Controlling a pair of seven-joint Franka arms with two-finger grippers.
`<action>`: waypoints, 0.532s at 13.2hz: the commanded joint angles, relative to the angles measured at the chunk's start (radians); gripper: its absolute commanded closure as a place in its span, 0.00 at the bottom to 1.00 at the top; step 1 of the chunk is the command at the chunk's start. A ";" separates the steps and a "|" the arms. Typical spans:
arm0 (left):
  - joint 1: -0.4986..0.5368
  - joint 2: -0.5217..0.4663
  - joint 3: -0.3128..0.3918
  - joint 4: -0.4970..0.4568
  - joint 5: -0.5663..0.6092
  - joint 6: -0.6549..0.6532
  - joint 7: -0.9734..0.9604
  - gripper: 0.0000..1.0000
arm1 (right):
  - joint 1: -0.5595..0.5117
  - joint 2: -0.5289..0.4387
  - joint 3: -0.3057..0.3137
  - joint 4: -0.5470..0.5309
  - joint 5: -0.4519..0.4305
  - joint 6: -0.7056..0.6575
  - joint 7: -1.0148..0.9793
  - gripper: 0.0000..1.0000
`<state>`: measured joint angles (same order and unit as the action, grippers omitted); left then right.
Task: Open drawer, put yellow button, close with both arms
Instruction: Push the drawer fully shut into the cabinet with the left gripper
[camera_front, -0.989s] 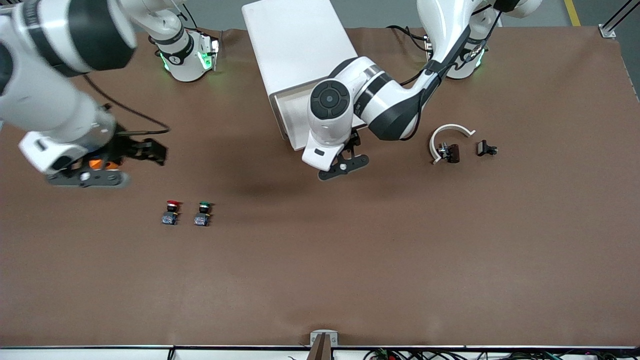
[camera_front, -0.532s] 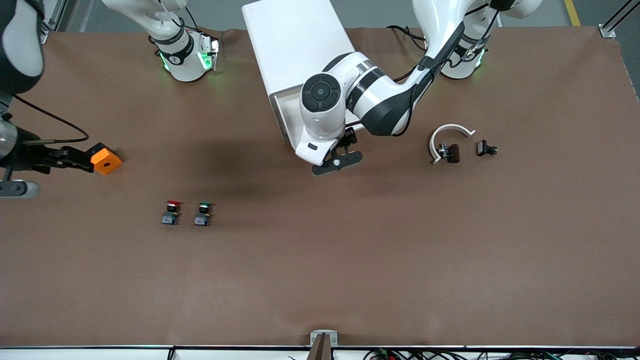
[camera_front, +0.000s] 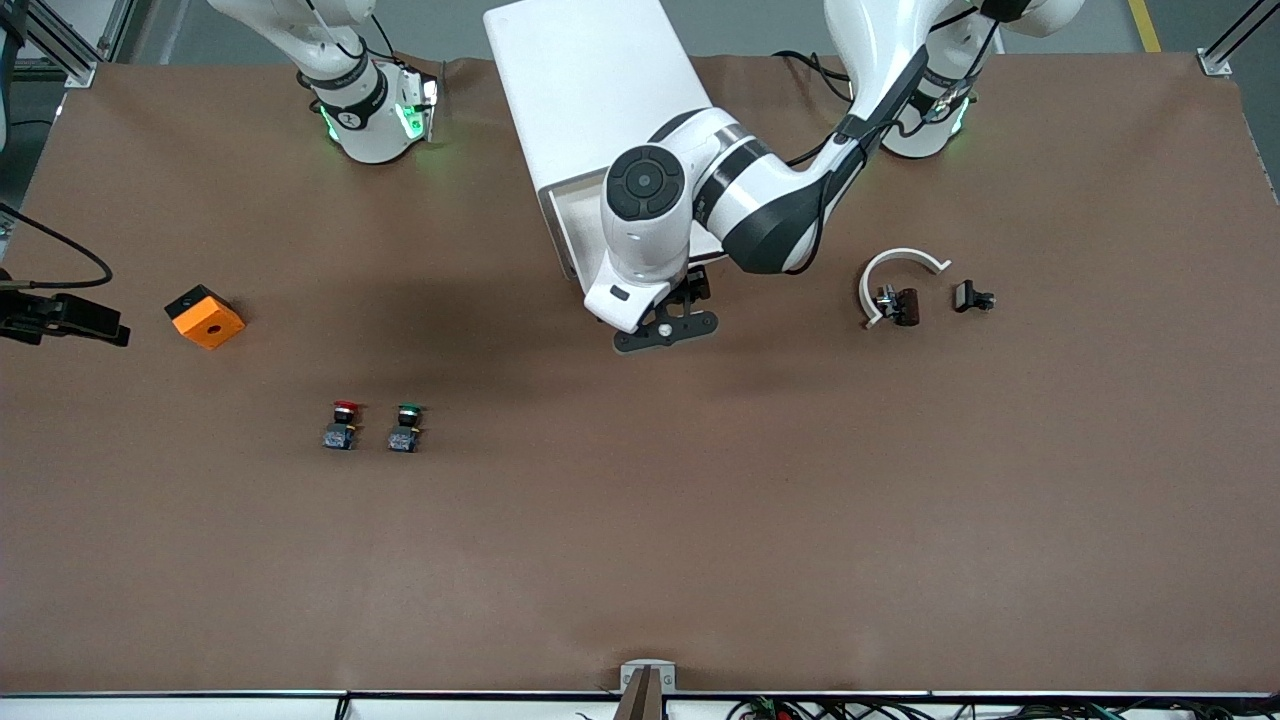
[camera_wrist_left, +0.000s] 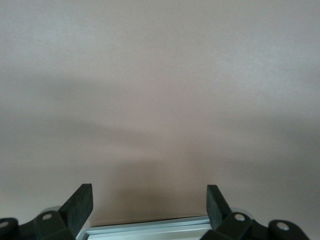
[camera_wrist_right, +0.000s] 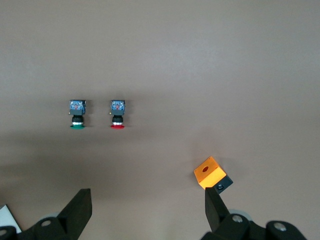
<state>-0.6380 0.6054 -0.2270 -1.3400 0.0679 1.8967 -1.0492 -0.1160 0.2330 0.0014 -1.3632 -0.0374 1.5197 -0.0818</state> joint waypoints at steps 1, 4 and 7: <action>0.006 -0.093 -0.021 -0.151 0.023 0.082 0.003 0.00 | -0.024 -0.004 0.025 0.026 -0.003 -0.007 0.004 0.00; 0.015 -0.113 -0.067 -0.198 0.007 0.081 -0.017 0.00 | -0.013 -0.058 0.037 0.026 0.014 -0.006 0.005 0.00; 0.017 -0.115 -0.112 -0.220 -0.042 0.068 -0.106 0.00 | -0.030 -0.167 0.023 -0.028 0.082 -0.061 0.022 0.00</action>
<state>-0.6344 0.5265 -0.3081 -1.4999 0.0591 1.9582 -1.1095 -0.1207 0.1518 0.0216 -1.3305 0.0151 1.4905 -0.0769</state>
